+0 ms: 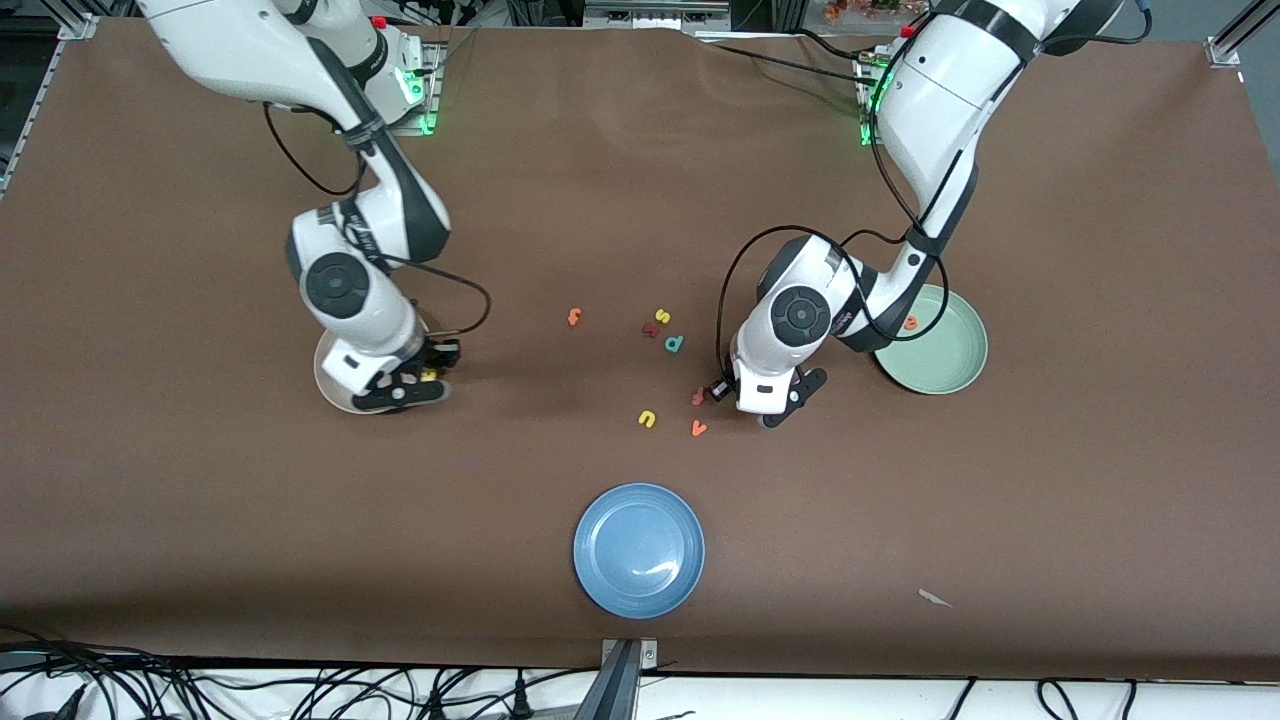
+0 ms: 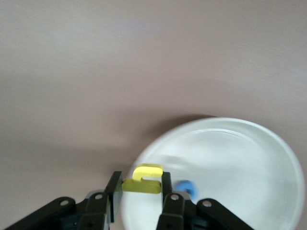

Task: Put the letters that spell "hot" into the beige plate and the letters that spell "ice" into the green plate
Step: 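Drop the yellow h and teal c onto the white and green plates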

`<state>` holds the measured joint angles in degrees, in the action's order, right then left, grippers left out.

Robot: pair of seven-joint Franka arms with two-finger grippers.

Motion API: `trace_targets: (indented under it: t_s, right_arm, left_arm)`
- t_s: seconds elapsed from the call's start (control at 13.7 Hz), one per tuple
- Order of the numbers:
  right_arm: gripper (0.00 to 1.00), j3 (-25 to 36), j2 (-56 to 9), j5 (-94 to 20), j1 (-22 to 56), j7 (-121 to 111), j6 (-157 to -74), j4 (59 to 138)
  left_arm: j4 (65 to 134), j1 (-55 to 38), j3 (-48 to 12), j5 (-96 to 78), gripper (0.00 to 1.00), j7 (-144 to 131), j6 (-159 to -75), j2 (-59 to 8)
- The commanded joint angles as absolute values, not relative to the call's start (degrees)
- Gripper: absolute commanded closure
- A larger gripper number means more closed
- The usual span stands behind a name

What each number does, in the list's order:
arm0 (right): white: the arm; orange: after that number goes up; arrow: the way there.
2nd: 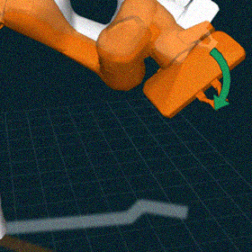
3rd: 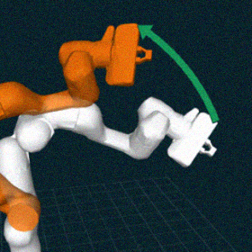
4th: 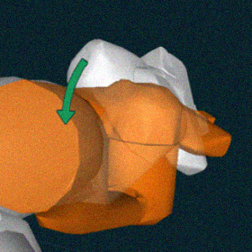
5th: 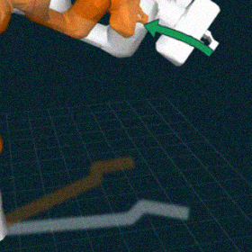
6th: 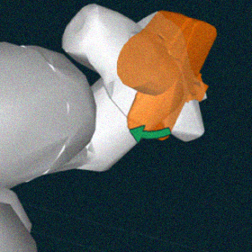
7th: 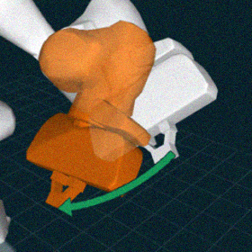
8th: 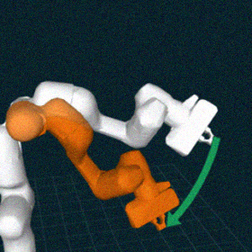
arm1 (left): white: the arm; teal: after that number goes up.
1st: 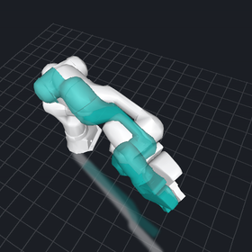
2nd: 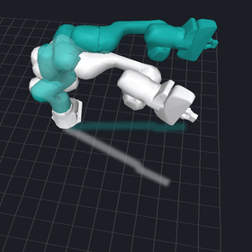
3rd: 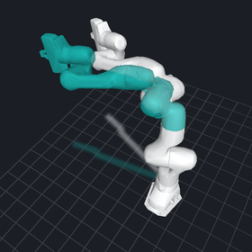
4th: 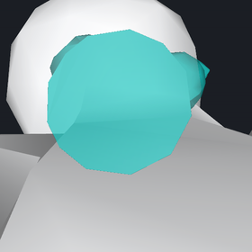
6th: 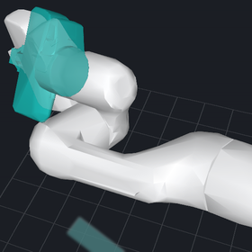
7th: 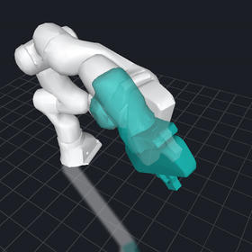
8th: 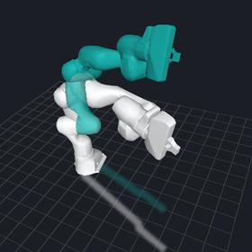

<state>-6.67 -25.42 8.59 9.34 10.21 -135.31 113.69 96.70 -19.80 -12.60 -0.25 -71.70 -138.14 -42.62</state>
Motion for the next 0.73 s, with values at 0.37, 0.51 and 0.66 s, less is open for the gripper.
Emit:
trace_targets:
  t_s: [0.37, 0.51, 0.66]
  right_arm:
    - [0.00, -7.6, -20.5, 5.6, 5.5, 6.2, -135.4, 120.7]
    - [0.00, -8.2, -20.4, 5.6, 5.7, 6.7, -135.3, 120.4]
    - [0.00, -10.7, -20.1, 5.7, 5.8, 10.4, -134.9, 120.1]
  left_arm:
    - [91.5, -13.9, -12.2, 1.1, 1.00, -58.8, -119.2, -35.0]
    - [91.6, -9.6, -12.2, 1.1, 1.00, -47.5, -109.6, -31.9]
    - [91.8, -4.9, -12.1, 1.1, 1.00, -34.9, -101.3, -29.8]
